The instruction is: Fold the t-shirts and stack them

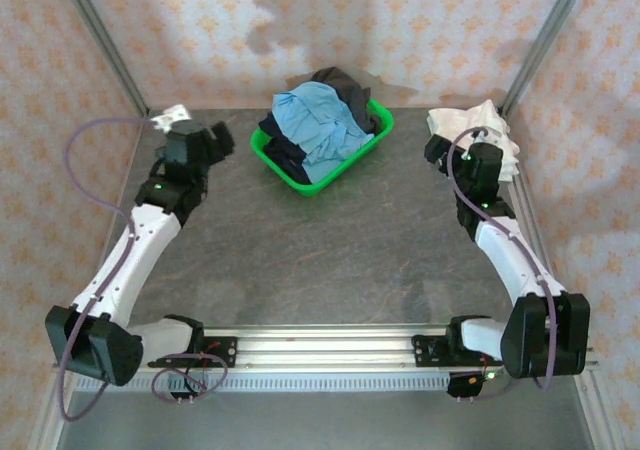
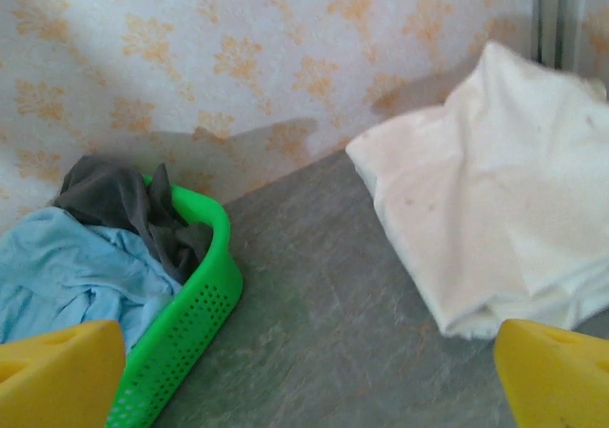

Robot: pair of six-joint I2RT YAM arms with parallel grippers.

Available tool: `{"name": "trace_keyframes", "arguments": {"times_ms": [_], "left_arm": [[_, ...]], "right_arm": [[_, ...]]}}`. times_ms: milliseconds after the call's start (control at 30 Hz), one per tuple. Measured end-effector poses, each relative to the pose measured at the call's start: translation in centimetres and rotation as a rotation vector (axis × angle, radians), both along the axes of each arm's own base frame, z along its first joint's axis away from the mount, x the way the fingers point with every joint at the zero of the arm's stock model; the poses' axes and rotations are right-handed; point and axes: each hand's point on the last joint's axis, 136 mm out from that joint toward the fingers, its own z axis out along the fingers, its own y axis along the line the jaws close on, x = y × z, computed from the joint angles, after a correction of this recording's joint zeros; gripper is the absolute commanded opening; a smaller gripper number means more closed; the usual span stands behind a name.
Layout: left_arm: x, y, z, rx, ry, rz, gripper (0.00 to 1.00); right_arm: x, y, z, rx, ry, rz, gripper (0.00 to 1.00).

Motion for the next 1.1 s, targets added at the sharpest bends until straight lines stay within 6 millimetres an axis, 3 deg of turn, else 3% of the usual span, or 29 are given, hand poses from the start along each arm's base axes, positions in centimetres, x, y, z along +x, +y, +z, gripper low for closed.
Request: {"name": "trace_keyframes", "arguments": {"times_ms": [133, 267, 400, 467, 633, 767, 867, 967, 1100], "left_arm": [[-0.1, -9.5, -4.9, 0.080, 0.184, -0.323, 1.00], [0.3, -18.0, -8.8, 0.203, 0.326, -0.591, 1.00], [3.3, -23.8, -10.9, 0.279, 0.407, -0.737, 1.00], [5.2, -25.4, -12.1, 0.306, 0.432, -0.772, 0.96], [7.3, -27.3, -17.1, 0.381, 0.562, -0.833, 0.89], [8.0, -27.6, -19.9, 0.432, 0.645, -0.852, 0.61], [8.0, -27.2, -20.7, 0.455, 0.679, -0.843, 0.46], [7.7, -26.3, -20.9, 0.487, 0.705, -0.822, 0.23], [6.9, -24.9, -20.9, 0.511, 0.705, -0.815, 0.14]], "right_arm": [[-1.5, 0.5, -3.3, 0.067, 0.146, 0.002, 0.99], [-3.6, 0.3, -4.8, 0.088, 0.218, -0.020, 0.99], [-5.9, -0.3, -5.5, 0.082, 0.242, -0.056, 0.99], [-6.6, -0.5, -6.0, 0.078, 0.254, -0.064, 0.99], [-7.7, -0.6, -7.6, 0.074, 0.303, -0.074, 0.99], [-8.2, -0.6, -8.4, 0.072, 0.328, -0.074, 0.99], [-8.2, -0.6, -8.4, 0.069, 0.328, -0.071, 0.99], [-8.5, -0.6, -8.2, 0.062, 0.327, -0.068, 0.99], [-9.0, -0.7, -7.8, 0.052, 0.323, -0.067, 0.99]]}}
